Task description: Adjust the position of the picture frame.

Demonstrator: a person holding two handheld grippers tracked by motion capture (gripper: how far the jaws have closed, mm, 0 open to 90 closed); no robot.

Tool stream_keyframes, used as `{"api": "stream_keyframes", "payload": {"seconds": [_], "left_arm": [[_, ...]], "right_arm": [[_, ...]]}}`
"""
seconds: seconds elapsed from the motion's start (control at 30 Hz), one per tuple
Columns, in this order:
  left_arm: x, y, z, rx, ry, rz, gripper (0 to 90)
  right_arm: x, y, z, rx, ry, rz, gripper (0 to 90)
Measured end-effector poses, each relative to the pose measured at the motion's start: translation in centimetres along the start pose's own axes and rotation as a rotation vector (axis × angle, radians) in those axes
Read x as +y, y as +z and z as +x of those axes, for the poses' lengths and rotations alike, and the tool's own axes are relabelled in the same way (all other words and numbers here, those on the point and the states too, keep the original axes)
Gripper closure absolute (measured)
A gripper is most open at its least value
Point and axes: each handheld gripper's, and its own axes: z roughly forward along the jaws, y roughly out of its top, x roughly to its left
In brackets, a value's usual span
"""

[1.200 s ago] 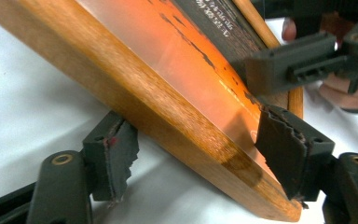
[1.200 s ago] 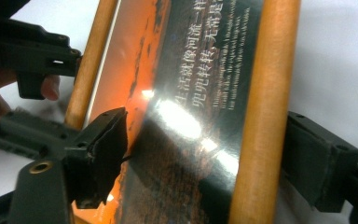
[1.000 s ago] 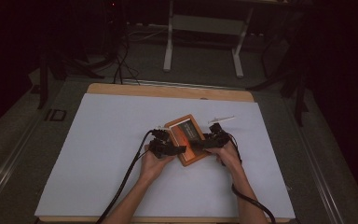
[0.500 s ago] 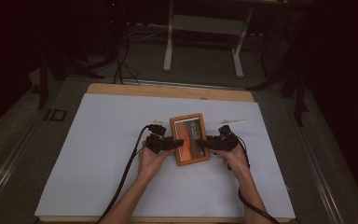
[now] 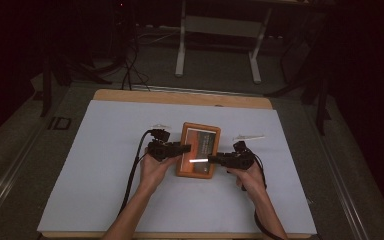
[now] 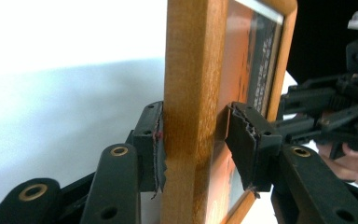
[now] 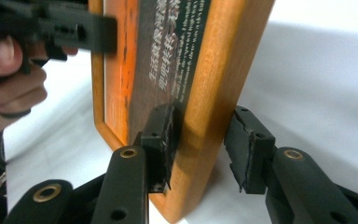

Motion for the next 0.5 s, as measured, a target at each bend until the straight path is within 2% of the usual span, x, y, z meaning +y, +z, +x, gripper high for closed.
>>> {"api": "stream_keyframes", "payload": {"seconds": [0.1, 0.17, 0.2, 0.3, 0.5], "left_arm": [[-0.2, -0.9, 0.4, -0.008, -0.019, 0.002, 58.1], [-0.2, -0.9, 0.4, -0.008, -0.019, 0.002, 58.2], [-0.8, -1.7, 0.9, -0.027, -0.051, -0.001, 58.3], [-1.4, -2.3, 1.5, -0.038, -0.085, -0.003, 58.3], [-2.6, -2.7, 3.4, -0.06, -0.165, 0.001, 58.1]], "right_arm": [[0.0, 0.3, 0.8, 0.0, -0.003, 0.014, 61.9], [0.0, 0.4, 1.1, 0.0, -0.003, 0.013, 61.9], [0.1, 0.6, 1.7, 0.001, -0.004, 0.023, 62.1], [0.1, 1.0, 2.3, 0.01, -0.004, 0.037, 62.2], [0.0, 2.3, 2.8, 0.032, 0.003, 0.076, 62.1]]}}
